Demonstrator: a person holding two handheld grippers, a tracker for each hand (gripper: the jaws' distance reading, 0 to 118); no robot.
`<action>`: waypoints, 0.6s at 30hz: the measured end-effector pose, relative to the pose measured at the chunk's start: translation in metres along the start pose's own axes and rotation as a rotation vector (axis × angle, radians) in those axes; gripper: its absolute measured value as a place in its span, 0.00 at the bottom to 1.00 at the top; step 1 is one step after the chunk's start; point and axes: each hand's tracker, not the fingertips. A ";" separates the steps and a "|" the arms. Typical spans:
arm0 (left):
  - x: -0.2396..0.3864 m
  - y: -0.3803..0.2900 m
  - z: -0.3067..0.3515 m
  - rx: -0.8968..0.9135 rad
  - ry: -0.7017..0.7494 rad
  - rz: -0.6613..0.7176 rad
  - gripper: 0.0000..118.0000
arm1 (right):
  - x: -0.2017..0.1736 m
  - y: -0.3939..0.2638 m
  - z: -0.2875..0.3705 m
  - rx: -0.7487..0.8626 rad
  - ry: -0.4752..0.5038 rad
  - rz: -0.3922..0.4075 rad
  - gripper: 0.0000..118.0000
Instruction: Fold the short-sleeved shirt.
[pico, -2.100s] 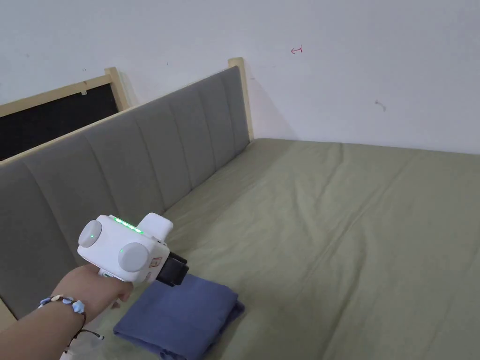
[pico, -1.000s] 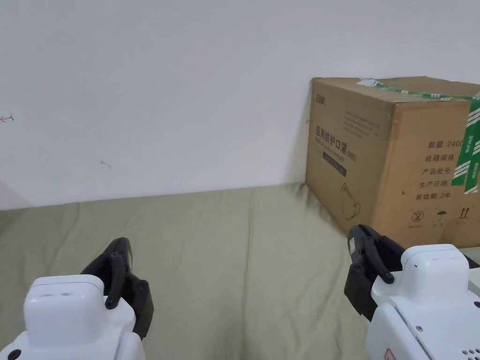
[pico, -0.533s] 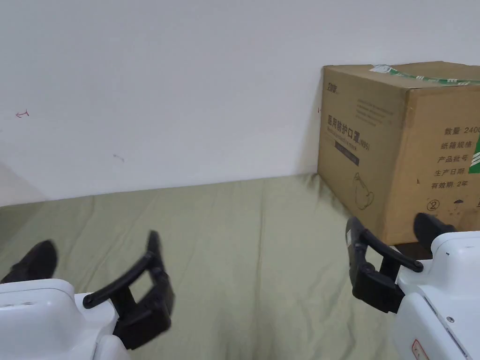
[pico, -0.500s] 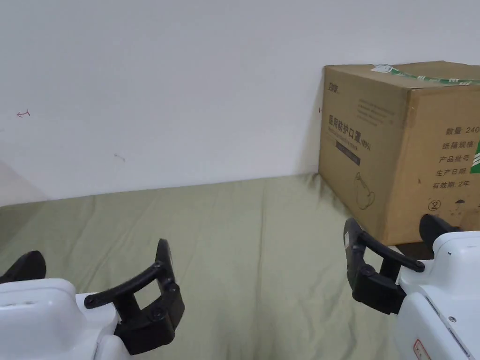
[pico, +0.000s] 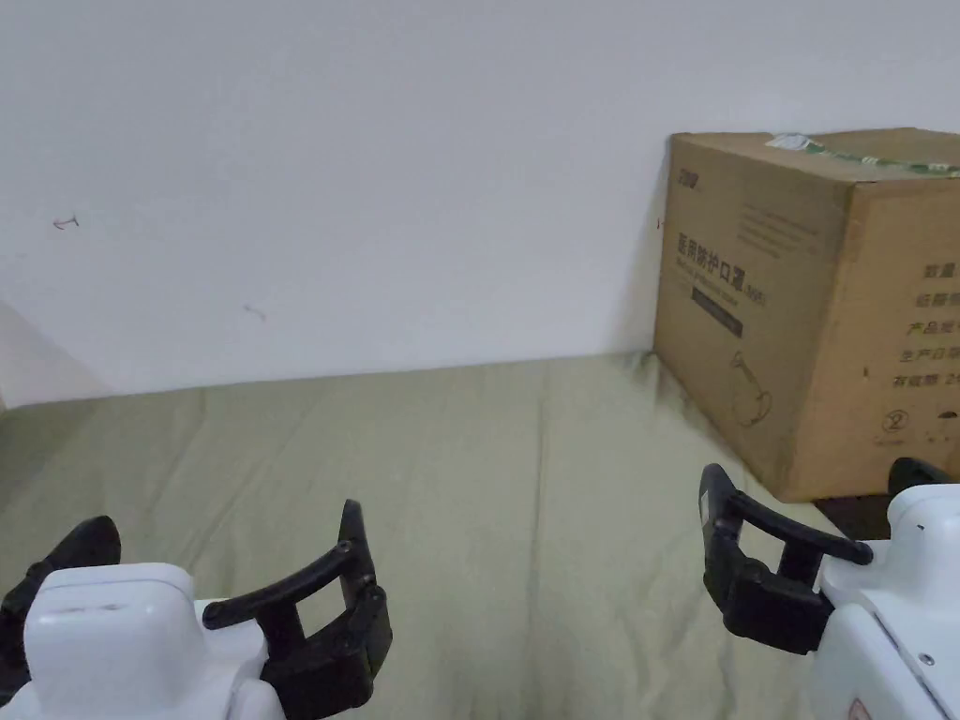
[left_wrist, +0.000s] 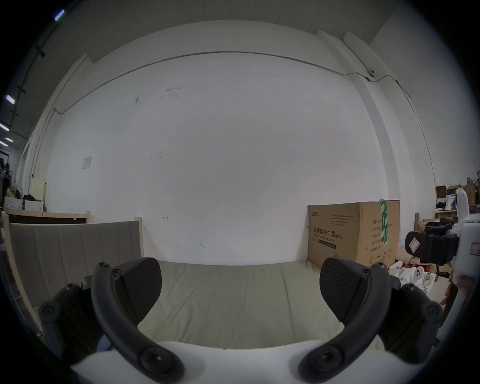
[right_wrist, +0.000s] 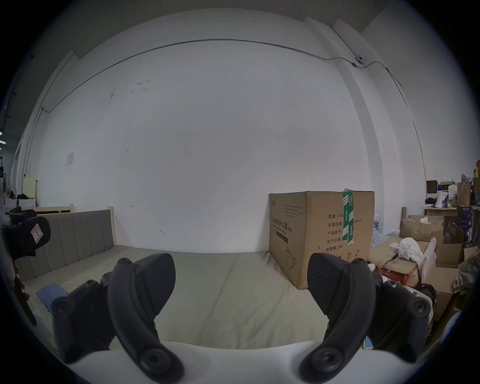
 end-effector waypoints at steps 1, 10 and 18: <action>-0.001 -0.001 -0.003 -0.001 -0.001 0.003 1.00 | -0.001 0.000 0.000 0.001 0.003 0.006 0.89; -0.013 0.000 -0.017 -0.033 -0.008 0.055 1.00 | -0.011 0.006 -0.004 0.001 0.029 0.020 0.89; -0.015 0.005 -0.032 -0.101 0.019 0.025 1.00 | -0.020 0.006 -0.009 -0.029 0.071 0.032 0.89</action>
